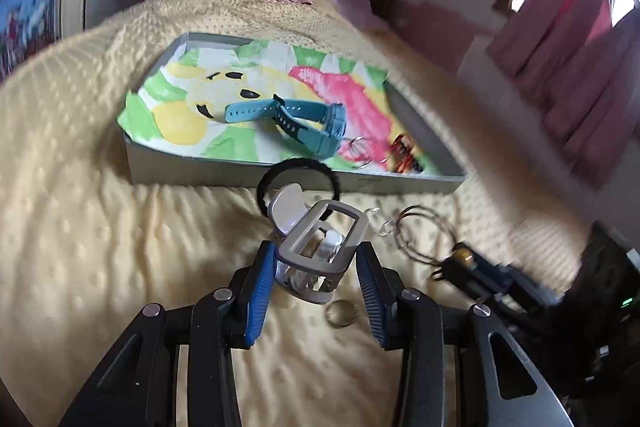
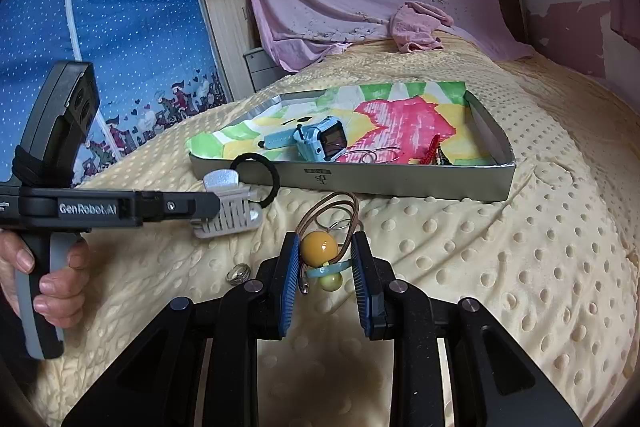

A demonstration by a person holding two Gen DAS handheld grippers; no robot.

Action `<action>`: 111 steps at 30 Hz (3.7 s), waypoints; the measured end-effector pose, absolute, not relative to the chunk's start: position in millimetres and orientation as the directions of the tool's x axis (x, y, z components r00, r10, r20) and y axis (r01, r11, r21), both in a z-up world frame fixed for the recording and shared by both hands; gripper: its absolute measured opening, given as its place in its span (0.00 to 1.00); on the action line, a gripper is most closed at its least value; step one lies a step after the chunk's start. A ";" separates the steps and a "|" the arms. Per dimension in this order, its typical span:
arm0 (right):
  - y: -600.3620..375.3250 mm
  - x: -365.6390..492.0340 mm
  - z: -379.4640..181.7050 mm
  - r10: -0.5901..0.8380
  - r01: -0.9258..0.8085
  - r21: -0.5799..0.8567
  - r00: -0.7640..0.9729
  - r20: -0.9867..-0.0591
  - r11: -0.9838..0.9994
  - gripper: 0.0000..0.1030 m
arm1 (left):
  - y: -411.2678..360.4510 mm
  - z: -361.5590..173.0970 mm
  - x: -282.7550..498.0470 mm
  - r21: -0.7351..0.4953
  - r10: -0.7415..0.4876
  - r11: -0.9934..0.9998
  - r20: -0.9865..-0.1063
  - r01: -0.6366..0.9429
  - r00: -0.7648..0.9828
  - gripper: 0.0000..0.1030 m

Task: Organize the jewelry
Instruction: 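Carry the yellow-bead hair tie into the tray with the right tool while the left tool holds the buckle, then open the right tool over the tray while the left tool releases the white buckle there, then lift both open tools away from the tray toward the remaining jewellery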

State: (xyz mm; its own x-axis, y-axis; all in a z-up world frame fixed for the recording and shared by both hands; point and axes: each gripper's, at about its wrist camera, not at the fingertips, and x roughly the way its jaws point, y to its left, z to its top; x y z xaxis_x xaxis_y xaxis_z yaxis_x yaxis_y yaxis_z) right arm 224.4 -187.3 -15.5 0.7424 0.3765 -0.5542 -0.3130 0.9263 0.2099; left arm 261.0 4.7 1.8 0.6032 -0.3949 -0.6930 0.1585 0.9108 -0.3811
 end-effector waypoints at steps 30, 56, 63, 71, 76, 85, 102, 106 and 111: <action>-171.0 315.3 25.3 0.349 -0.292 0.192 0.802 -0.484 0.937 0.23 | 5.0 38.8 314.7 -0.173 -0.132 0.984 -0.584 0.036 0.801 0.38; -175.7 335.3 -5.8 0.254 -0.186 0.176 0.768 -0.588 0.967 0.36 | 12.5 13.6 316.8 -0.203 -0.105 0.979 -0.606 -0.026 0.788 0.71; -189.6 289.1 23.4 0.225 -0.174 0.149 0.853 -0.471 0.973 0.66 | 9.0 33.5 275.9 -0.162 -0.067 0.987 -0.513 -0.020 0.856 0.91; -205.1 238.2 52.2 0.180 -0.152 0.105 0.914 -0.364 0.983 0.92 | 17.5 47.1 226.2 -0.191 -0.052 0.981 -0.416 -0.032 0.908 1.00; -209.6 211.6 60.1 0.182 -0.161 0.088 0.923 -0.340 0.983 0.93 | 21.1 42.9 202.0 -0.184 -0.030 0.982 -0.401 -0.049 0.916 1.00; -209.3 177.6 46.2 0.172 -0.167 0.046 0.909 -0.379 0.985 0.93 | 19.6 25.4 164.2 -0.137 0.000 0.989 -0.411 -0.062 0.912 1.00; -210.0 181.0 21.0 0.183 -0.181 0.050 0.859 -0.479 0.982 0.93 | 7.6 -4.0 162.5 -0.069 -0.019 0.997 -0.522 -0.019 0.853 1.00; -206.0 189.3 15.4 0.190 -0.197 0.042 0.836 -0.515 0.980 0.93 | 4.4 -9.1 167.9 -0.068 -0.051 0.998 -0.551 0.016 0.833 1.00; -201.6 198.5 8.7 0.217 -0.228 0.048 0.811 -0.543 0.973 0.92 | -0.3 -13.0 174.5 -0.067 -0.077 0.997 -0.572 0.047 0.817 0.97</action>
State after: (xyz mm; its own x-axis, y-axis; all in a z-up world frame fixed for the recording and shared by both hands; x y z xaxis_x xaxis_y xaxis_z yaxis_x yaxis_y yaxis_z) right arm 198.5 -201.6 8.7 0.8110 0.2167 -0.5435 -0.2278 0.9725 0.0480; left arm 174.5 -0.3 -13.0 0.8169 -0.0768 -0.5717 0.0467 0.9967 -0.0671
